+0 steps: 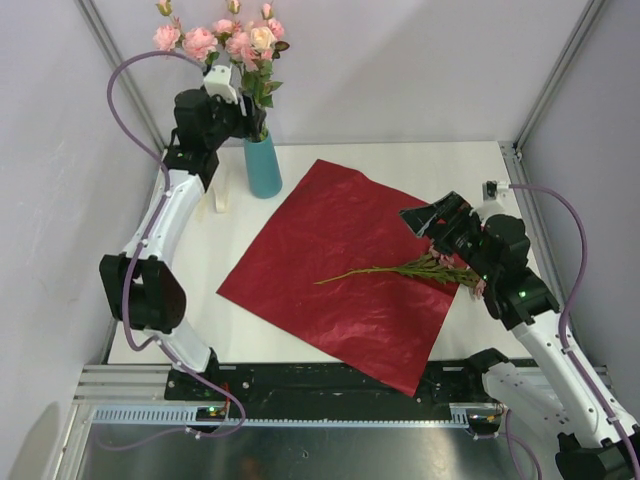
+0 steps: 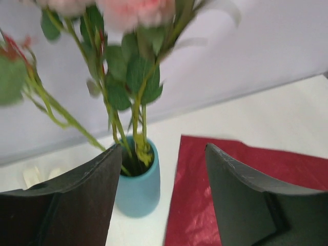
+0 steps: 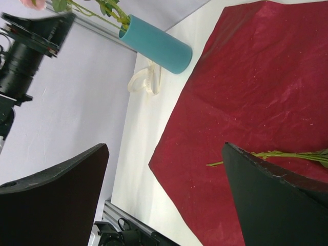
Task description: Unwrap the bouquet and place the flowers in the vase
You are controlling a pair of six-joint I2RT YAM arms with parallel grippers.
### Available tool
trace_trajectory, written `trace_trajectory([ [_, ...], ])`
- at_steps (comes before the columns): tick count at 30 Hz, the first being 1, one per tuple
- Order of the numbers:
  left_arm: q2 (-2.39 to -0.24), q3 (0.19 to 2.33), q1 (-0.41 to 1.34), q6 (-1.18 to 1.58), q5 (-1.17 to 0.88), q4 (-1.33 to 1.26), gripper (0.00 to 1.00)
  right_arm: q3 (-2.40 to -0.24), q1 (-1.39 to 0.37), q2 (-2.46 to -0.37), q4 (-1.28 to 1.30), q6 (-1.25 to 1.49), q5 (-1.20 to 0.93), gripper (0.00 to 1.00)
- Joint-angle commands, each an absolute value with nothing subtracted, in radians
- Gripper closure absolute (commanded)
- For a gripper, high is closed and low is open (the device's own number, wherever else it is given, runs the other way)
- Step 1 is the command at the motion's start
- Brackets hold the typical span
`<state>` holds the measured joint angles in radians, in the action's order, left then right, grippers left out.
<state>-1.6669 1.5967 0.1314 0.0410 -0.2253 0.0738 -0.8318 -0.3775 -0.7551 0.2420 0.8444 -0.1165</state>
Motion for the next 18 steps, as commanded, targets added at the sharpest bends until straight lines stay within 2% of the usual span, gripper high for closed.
trace_trajectory([
  [1, -1.710, 1.718, 0.128, -0.011, -0.259, -0.007, 0.31, -0.834, -0.379, -0.770, 0.205, 0.830, -0.146, 0.01],
  [6, -1.788, 1.830, 0.129, -0.041, -0.250, -0.040, 0.35, -0.834, -0.373, -0.795, 0.175, 0.825, -0.167, 0.01],
  [13, -1.895, 1.984, 0.139, -0.066, -0.255, -0.059, 0.36, -0.834, -0.365, -0.835, 0.129, 0.827, -0.195, 0.01],
  [16, -1.932, 2.028, 0.140, -0.077, -0.239, -0.063, 0.45, -0.834, -0.363, -0.855, 0.115, 0.827, -0.205, 0.02],
  [18, -1.941, 2.038, 0.140, -0.082, -0.233, -0.067, 0.56, -0.834, -0.363, -0.866, 0.110, 0.827, -0.210, 0.02],
])
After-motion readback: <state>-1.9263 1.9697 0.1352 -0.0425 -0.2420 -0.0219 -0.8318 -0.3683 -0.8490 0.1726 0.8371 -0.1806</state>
